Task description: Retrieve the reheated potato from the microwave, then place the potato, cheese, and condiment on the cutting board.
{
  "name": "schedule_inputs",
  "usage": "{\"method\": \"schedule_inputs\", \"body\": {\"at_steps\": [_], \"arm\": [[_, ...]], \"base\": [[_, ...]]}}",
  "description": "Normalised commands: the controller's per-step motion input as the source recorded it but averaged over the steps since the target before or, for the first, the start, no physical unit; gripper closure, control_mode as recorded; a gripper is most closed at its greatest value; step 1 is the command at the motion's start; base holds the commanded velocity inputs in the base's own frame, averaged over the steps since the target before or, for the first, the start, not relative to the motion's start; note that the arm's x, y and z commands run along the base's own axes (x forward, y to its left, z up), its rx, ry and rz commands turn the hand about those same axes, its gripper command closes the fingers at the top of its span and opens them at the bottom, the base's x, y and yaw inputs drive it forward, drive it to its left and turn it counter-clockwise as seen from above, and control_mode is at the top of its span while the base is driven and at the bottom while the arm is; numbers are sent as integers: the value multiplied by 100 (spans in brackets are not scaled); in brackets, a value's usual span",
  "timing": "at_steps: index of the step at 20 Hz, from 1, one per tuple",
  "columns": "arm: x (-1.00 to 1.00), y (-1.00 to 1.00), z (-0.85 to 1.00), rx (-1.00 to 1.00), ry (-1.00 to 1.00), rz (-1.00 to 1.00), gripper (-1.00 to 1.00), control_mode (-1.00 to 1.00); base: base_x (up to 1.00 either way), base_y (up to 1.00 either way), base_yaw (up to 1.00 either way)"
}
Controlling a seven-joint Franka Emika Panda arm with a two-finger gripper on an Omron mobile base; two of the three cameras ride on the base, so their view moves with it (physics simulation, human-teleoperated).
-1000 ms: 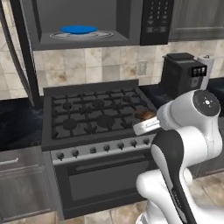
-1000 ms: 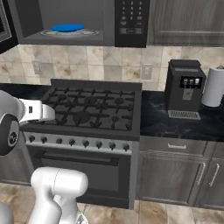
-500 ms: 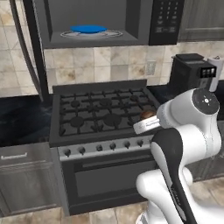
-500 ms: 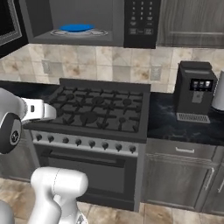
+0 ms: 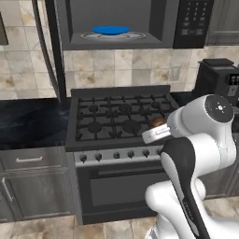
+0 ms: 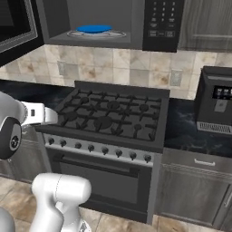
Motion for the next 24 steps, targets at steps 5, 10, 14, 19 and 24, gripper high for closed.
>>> {"method": "schedule_inputs", "body": {"at_steps": [5,10,14,19,24], "arm": [[0,0,0,0,0,0,100,100],[0,0,0,0,0,0,100,100],[0,0,0,0,0,0,100,100],[0,0,0,0,0,0,100,100],[0,0,0,0,0,0,100,100]], "base": [[7,-39,11],[33,-36,32],[38,-39,21],[19,-50,19],[-6,-38,49]]}}
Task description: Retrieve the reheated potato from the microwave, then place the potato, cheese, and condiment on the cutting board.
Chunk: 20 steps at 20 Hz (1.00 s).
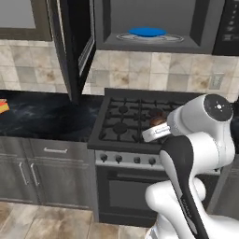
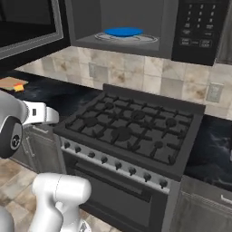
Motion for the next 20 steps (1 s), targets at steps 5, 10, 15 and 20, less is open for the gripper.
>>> {"method": "schedule_inputs", "body": {"at_steps": [5,10,15,20], "arm": [[0,0,0,0,0,0,100,100],[0,0,0,0,0,0,100,100],[0,0,0,0,0,0,100,100],[0,0,0,0,0,0,100,100]], "base": [[-13,-40,48],[-36,-44,46],[-53,-19,64],[-35,8,71]]}}
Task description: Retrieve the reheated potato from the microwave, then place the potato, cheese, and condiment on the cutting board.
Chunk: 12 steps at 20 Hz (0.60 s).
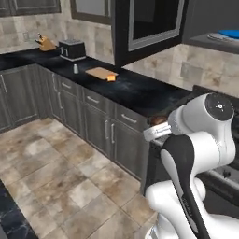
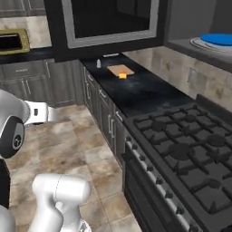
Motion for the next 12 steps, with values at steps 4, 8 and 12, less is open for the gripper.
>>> {"method": "schedule_inputs", "body": {"at_steps": [4,8,12], "arm": [[0,0,0,0,0,0,100,100],[0,0,0,0,0,0,100,100],[0,0,0,0,0,0,100,100]], "base": [[-9,35,66],[17,46,31],[80,33,1]]}}
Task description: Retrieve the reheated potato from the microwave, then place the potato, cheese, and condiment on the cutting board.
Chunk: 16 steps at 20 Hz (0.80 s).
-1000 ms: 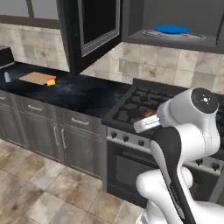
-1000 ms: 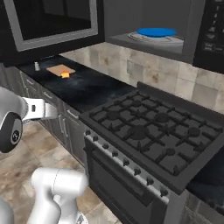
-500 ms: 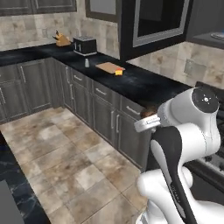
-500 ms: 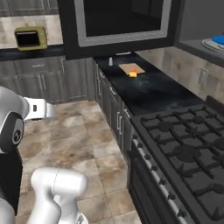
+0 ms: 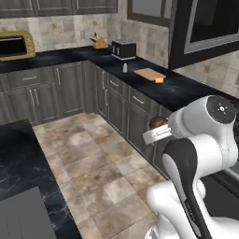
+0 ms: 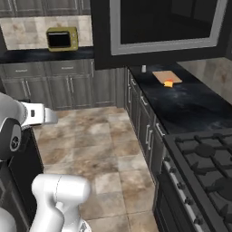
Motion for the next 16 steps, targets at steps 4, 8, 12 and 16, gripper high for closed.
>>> {"method": "schedule_inputs", "body": {"at_steps": [4,8,12,16], "arm": [[0,0,0,0,0,0,100,100],[0,0,0,0,0,0,100,100],[0,0,0,0,0,0,100,100],[0,0,0,0,0,0,100,100]], "base": [[86,17,0],[80,19,0],[79,37,0],[85,32,-4]]}}
